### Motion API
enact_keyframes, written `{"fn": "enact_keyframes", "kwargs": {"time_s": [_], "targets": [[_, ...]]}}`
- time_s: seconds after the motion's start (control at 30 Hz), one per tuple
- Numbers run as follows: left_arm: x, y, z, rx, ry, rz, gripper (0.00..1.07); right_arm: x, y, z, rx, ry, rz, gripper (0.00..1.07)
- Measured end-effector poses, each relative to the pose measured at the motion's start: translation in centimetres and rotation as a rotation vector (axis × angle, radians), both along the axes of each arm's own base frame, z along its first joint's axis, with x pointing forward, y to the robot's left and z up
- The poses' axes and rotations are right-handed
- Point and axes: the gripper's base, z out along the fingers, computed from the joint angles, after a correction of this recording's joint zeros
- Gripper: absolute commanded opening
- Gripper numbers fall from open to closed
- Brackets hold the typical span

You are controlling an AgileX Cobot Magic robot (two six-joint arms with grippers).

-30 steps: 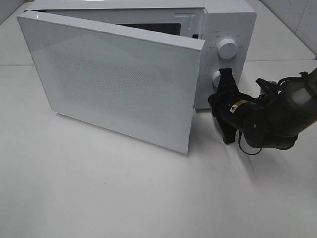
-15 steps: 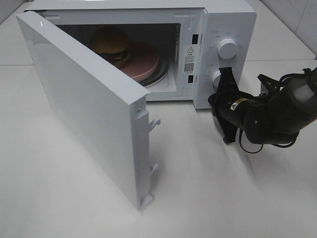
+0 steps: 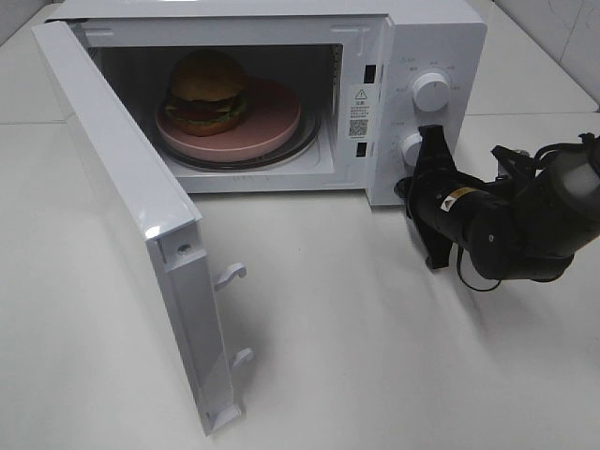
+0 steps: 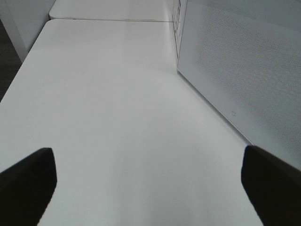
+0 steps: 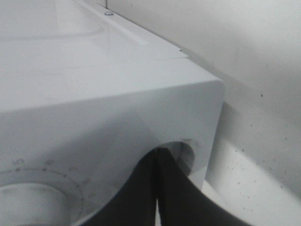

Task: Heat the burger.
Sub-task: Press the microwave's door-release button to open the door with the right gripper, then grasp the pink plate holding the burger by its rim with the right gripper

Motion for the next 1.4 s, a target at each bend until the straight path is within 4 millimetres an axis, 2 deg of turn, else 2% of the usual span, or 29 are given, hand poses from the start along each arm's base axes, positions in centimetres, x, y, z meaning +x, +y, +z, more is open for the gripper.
{"fn": "enact_keyframes", "kwargs": {"time_s": [0.67, 0.83, 1.03, 1.2, 1.4], "targets": [[0.0, 0.0, 0.0, 0.0, 0.0, 0.0, 1.0, -1.5, -0.5, 0.1, 0.008, -0.019, 0.011, 0.0], [0.0, 0.0, 0.0, 0.0, 0.0, 0.0, 1.0, -2.8, -0.2, -0.4, -0.005, 0.015, 0.031, 0.0], [0.0, 0.0, 0.0, 0.0, 0.0, 0.0, 1.0, -3.4, -0.1, -0.6, -0.01, 0.03, 0.037, 0.0], [0.0, 0.0, 0.0, 0.0, 0.0, 0.0, 1.0, -4.3, 0.1, -0.1, -0.017, 0.029, 0.05, 0.0], [0.0, 0.0, 0.0, 0.0, 0.0, 0.0, 1.0, -5.7, -0.1, 0.6, -0.106, 0.025, 0.115, 0.0]]}}
